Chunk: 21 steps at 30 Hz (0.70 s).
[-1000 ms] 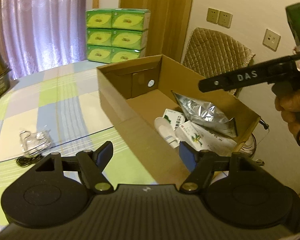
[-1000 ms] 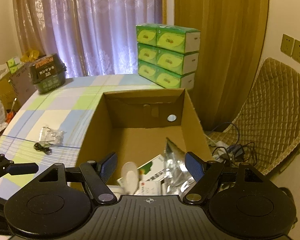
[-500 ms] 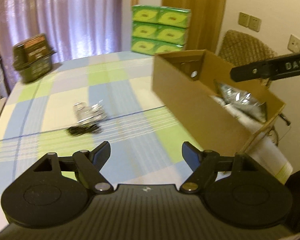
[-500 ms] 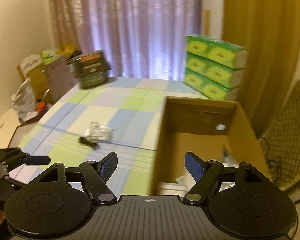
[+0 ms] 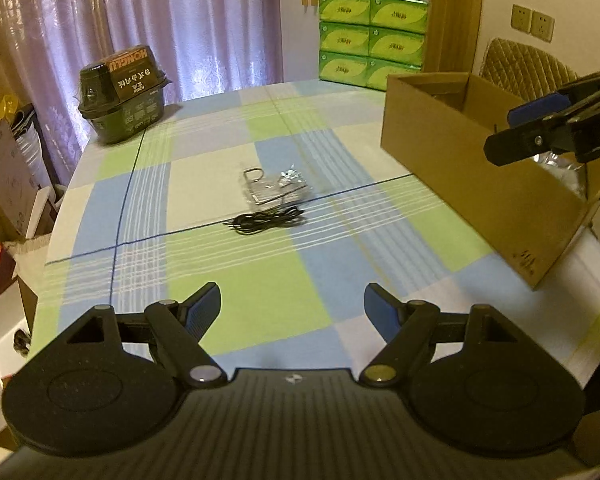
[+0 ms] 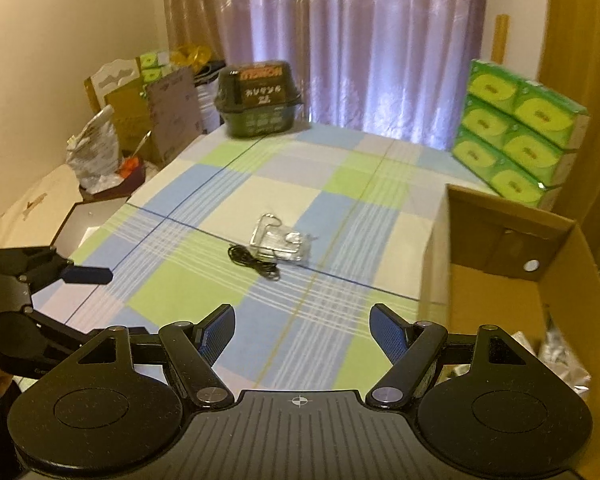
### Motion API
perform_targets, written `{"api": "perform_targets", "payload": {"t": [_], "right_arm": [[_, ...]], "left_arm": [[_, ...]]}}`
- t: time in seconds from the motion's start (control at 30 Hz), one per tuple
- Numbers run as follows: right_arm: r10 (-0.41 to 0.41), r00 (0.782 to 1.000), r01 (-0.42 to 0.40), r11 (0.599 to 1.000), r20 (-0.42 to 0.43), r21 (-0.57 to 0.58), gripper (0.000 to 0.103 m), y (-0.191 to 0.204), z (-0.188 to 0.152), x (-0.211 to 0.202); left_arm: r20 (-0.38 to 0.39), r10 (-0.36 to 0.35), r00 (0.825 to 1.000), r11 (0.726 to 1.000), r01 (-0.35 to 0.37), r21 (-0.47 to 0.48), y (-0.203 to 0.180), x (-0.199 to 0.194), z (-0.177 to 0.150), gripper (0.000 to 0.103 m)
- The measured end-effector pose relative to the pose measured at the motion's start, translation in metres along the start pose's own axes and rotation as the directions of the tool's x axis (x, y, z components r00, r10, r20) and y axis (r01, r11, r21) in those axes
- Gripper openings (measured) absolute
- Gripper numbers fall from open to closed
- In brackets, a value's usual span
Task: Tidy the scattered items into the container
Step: 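Withdraw both tools from the box back over the cable and wire rack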
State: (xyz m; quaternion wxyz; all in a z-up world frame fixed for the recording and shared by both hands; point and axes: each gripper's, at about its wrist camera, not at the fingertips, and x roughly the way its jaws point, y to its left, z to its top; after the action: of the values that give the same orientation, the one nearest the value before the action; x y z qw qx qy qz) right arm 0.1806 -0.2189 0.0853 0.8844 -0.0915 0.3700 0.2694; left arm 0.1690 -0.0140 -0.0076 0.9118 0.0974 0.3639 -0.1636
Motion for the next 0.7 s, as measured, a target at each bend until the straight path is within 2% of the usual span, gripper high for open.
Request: {"api": "perform_targets", "payload": {"t": [0.3, 0.57, 0.7], "right_arm": [[0.023, 0.998, -0.021, 0.999, -0.060, 0.039, 0.080, 0.004, 0.019, 0.063], [0.036, 0.996, -0.030, 0.997, -0.086, 0.075, 0.080, -0.002, 0.033, 0.118], [0.046, 0.994, -0.034, 0.993, -0.098, 0.116, 0.080, -0.007, 0.037, 0.144]], "left_arm": [[-0.006, -0.023, 1.000, 0.999, 0.023, 0.048, 0.029, 0.048, 0.007, 0.081], [0.023, -0.074, 0.997, 0.983, 0.069, 0.169, 0.038, 0.098, 0.015, 0.087], [0.027, -0.094, 0.995, 0.981, 0.088, 0.172, 0.044, 0.121, 0.019, 0.087]]}}
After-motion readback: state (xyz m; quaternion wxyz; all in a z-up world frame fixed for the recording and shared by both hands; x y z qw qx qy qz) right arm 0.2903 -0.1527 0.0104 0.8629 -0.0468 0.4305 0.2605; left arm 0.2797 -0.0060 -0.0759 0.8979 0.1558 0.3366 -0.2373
